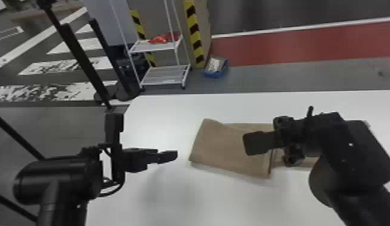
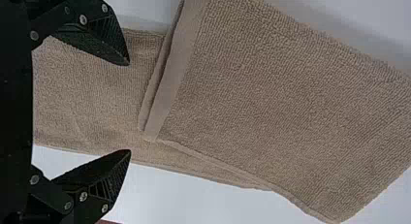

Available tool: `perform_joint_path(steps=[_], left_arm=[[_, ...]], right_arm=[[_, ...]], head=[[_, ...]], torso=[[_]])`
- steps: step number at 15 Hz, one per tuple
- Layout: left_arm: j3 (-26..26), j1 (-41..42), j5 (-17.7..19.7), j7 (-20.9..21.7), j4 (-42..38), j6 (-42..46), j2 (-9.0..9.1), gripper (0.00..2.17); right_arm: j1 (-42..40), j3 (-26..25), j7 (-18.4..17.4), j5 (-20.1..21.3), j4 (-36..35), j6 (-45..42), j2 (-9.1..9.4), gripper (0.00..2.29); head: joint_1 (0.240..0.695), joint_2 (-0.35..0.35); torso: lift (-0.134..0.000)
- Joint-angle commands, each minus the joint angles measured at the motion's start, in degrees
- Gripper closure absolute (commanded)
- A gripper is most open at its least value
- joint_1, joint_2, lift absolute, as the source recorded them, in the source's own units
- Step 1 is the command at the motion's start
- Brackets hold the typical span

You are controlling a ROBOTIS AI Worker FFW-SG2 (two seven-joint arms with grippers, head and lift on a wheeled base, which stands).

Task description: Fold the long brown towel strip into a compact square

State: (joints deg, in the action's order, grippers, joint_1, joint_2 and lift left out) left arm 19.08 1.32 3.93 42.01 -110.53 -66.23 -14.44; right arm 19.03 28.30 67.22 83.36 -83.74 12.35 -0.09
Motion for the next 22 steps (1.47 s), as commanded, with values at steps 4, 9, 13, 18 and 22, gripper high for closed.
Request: perform_joint_path(steps=[4, 9, 13, 18, 22], left_arm=[[-0.1, 0.0, 0.0, -0.1, 0.4, 0.0, -0.07, 0.08], [-0.1, 0.0, 0.0, -0.1, 0.8, 0.2, 0.11, 0.08], [-0.1, 0.1, -0.1, 0.0, 1.0, 0.2, 0.29, 0.08], [0.0, 0.2, -0.1, 0.0, 1.0, 0.2, 0.46, 0.09], [-0.1, 0.4, -0.2, 0.0, 1.0, 0.2, 0.55, 0.09]], right_arm=[[0.8, 0.2, -1.3, -2.1, 1.3, -1.7, 0.14, 0.35], [0.8, 0.2, -1.5, -4.0, 1.1, -1.7, 0.14, 0.41], [0.8, 0.2, -1.0, -4.3, 1.3, -1.7, 0.14, 0.70], [0.8, 0.0, -0.7, -5.1, 0.8, -1.5, 0.14, 0.97], [0.7, 0.0, -0.7, -5.5, 0.6, -1.5, 0.14, 1.11]], head=[[0.695, 0.312], [0.695, 0.322], [0.695, 0.323], [0.695, 0.324], [0.695, 0.326]], torso=[[-0.125], [-0.125], [-0.125], [-0.125], [-0.125]])
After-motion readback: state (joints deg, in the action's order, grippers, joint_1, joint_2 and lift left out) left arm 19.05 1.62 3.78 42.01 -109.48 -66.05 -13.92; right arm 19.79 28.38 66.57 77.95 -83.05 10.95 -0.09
